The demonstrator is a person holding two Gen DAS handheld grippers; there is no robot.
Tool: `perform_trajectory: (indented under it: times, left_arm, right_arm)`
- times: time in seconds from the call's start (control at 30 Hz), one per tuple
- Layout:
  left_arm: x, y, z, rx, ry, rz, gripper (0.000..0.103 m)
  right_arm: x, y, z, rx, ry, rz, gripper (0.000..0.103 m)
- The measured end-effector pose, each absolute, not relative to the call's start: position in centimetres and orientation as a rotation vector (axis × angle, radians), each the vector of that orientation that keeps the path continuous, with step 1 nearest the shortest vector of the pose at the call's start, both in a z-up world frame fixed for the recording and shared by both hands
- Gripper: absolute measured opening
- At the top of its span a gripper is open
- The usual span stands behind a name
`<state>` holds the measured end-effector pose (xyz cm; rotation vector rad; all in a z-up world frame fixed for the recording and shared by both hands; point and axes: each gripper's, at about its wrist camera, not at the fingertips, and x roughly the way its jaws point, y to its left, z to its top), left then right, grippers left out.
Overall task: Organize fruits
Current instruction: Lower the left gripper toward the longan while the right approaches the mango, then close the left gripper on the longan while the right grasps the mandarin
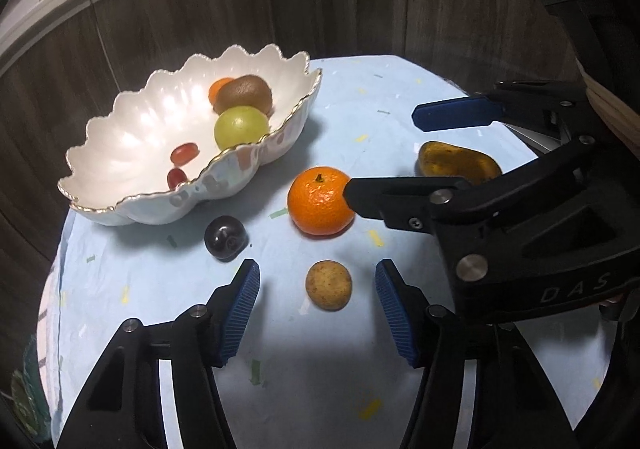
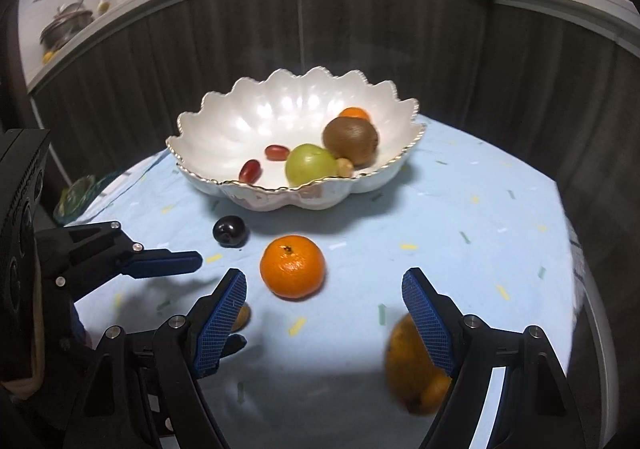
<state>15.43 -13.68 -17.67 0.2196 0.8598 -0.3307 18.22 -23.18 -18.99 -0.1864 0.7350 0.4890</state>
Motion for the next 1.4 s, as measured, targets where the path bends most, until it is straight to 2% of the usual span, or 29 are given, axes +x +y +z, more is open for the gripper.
perform_trajectory:
  times: [0.17,0.4,0.47,0.67,1.4]
  left_arm:
    - [16.1,-13.5,-18.5,0.203,0.911,-0.324,0.044]
    - [16.3,-13.6,-19.0,0.182,0.943,-0.343,0.039]
    - [16.4,-13.4,-19.0,0.169,0.944,-0.345,0.038]
    - [16.3,-13.4,-19.0,0.153,0.941,-0.366,0.026]
    - [15.7,-12.6,-16.6,0.156,0.886,-0.34,0.025]
  right_arm:
    - [19.4,-22.5,-19.9,-0.194,0.773,0.528,0.078]
    - [20.5,-21.2,-20.7,-0.204,0.808,0.551,0.072]
    - [20.9,-21.0,-21.2,-0.195,0.826,0.557,0.066]
    - [21.6,-20.5,-22.4,-0.183,0.87,0.573,0.051]
    - [19.1,-21.2,-19.7,-0.12,0.831,0.515,0.048]
